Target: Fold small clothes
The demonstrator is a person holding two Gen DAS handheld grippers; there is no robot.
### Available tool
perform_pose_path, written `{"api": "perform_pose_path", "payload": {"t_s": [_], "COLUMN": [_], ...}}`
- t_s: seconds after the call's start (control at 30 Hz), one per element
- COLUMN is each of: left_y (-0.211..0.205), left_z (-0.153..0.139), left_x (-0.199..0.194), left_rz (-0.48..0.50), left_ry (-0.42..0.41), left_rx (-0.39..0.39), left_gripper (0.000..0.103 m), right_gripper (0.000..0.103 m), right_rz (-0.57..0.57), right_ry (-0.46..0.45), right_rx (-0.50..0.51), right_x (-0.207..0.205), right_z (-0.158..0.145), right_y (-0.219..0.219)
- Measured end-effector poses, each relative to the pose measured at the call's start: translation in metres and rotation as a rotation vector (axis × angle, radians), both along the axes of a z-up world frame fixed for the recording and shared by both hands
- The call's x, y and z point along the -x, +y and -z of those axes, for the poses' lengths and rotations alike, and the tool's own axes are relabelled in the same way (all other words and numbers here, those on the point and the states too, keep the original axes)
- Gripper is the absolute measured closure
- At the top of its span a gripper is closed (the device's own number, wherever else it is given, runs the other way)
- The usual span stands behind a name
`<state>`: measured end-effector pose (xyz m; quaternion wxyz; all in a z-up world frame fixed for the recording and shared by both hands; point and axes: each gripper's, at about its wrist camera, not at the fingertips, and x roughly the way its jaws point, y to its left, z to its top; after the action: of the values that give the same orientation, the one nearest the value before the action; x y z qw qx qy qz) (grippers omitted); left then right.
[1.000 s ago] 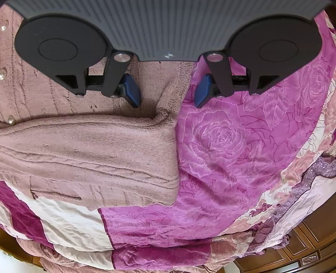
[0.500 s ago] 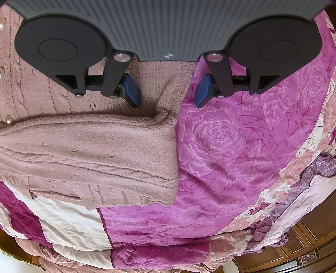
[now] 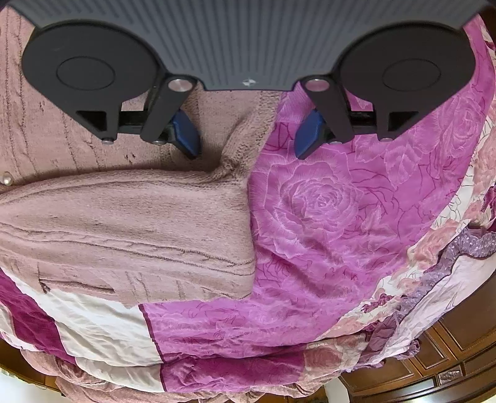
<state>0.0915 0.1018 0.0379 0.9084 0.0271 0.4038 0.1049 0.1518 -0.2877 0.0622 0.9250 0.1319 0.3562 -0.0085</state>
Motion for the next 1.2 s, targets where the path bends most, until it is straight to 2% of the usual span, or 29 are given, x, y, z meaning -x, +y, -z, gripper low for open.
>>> {"api": "perform_pose_path", "payload": {"t_s": [0.1, 0.2, 0.23, 0.33, 0.43, 0.57, 0.7, 0.87, 0.97, 1.2], "left_y": [-0.006, -0.009, -0.009, -0.002, 0.003, 0.001, 0.004, 0.003, 0.004, 0.001], "left_z": [0.003, 0.004, 0.004, 0.004, 0.004, 0.005, 0.002, -0.011, -0.025, -0.066], "left_x": [0.0, 0.0, 0.0, 0.0, 0.001, 0.004, 0.005, 0.019, 0.032, 0.073], "left_rz": [0.0, 0.006, 0.005, -0.012, -0.02, 0.013, 0.009, 0.035, 0.046, 0.093], "left_ry": [-0.016, -0.019, -0.018, -0.016, -0.022, -0.035, -0.031, -0.03, -0.032, -0.071], "left_rx": [-0.04, -0.064, -0.062, -0.024, 0.005, -0.031, -0.015, 0.028, 0.09, 0.128], "left_gripper": [0.025, 0.025, 0.024, 0.024, 0.023, 0.021, 0.021, 0.021, 0.021, 0.021], "right_gripper": [0.07, 0.052, 0.05, 0.051, 0.054, 0.054, 0.053, 0.051, 0.046, 0.045], "right_rz": [-0.009, -0.016, -0.021, -0.038, -0.022, -0.021, -0.024, -0.093, -0.122, -0.189], "right_ry": [-0.02, -0.059, -0.065, -0.064, -0.024, -0.024, -0.023, -0.051, -0.07, -0.099], "right_rx": [-0.016, -0.014, -0.021, -0.01, 0.016, 0.053, 0.04, 0.006, -0.014, -0.066], "right_x": [0.013, 0.024, 0.027, 0.028, 0.023, 0.019, 0.027, 0.052, 0.074, 0.127], "right_z": [-0.012, -0.02, -0.02, -0.013, 0.002, 0.013, 0.0, -0.022, -0.037, -0.065], "right_y": [0.005, 0.011, 0.014, 0.021, 0.024, 0.024, 0.027, 0.031, 0.034, 0.039]}}
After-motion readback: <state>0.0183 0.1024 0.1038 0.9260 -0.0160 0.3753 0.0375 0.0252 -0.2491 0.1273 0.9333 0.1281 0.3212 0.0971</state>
